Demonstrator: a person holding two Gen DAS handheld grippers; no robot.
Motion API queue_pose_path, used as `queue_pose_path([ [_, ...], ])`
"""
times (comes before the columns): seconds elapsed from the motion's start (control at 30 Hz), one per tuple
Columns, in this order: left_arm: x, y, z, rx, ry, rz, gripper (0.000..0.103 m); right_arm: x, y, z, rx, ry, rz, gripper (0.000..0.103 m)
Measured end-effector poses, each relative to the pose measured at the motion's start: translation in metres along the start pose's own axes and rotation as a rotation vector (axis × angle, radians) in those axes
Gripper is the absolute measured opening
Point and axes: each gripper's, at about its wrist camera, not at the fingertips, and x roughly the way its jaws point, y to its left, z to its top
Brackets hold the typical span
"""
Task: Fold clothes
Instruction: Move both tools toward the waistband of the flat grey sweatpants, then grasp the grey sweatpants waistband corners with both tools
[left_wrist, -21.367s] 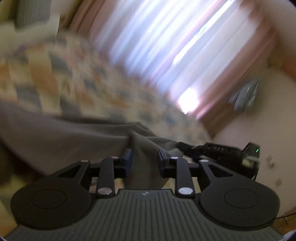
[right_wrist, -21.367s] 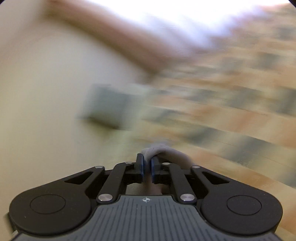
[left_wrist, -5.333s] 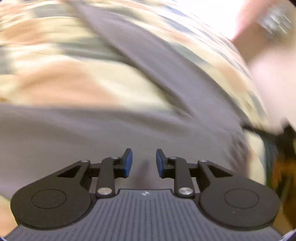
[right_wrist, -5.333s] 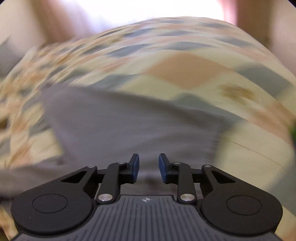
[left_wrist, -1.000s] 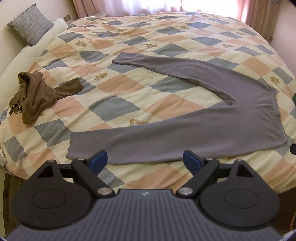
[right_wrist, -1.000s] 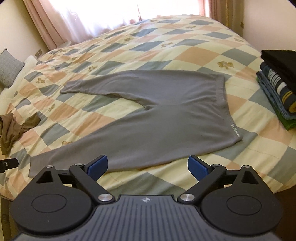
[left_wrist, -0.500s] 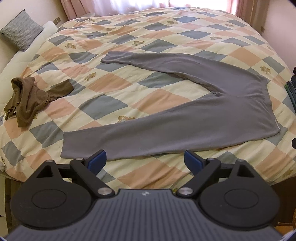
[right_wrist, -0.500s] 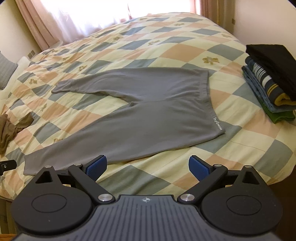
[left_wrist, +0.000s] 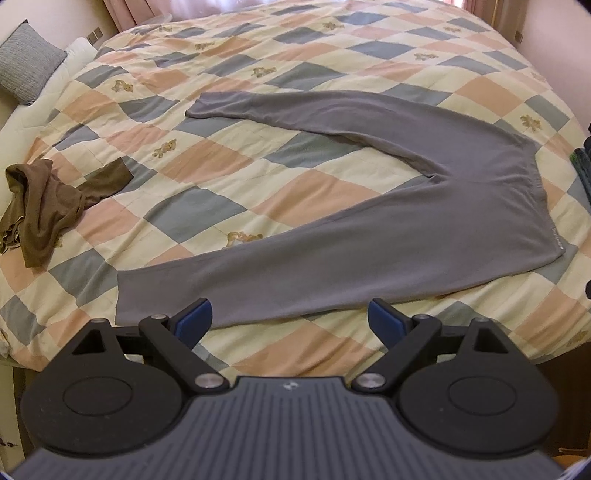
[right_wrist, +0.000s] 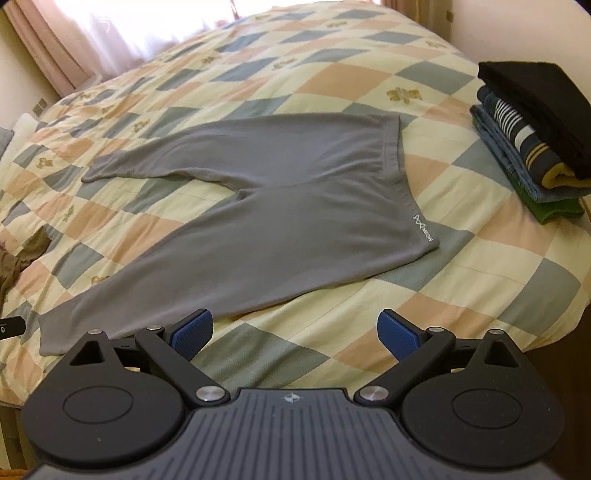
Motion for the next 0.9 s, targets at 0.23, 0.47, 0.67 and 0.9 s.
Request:
queue_pose_path([
  [0.23,0.045,0.032,0.032,-0.017,0.016,-0.06,0.09,0.024,0.006,0.02,0.045,-0.004,0.025,0.09],
  [0.47,0.128,0.076,0.09,0.047,-0.06,-0.102,0.089,0.084,0.014,0.048,0.091,-0.084,0.174,0.075],
  [0.67,0.244,0.103,0.206,0.251,-0.142,-0.165,0.063,0.189,0.024,0.08,0.042,0.09,0.098,0.074],
  [0.9,0.352,0.094,0.364,0.56,-0.258,-0.345,0.059,0.26,0.032,0.174,-0.092,-0.005,0.042,0.07],
])
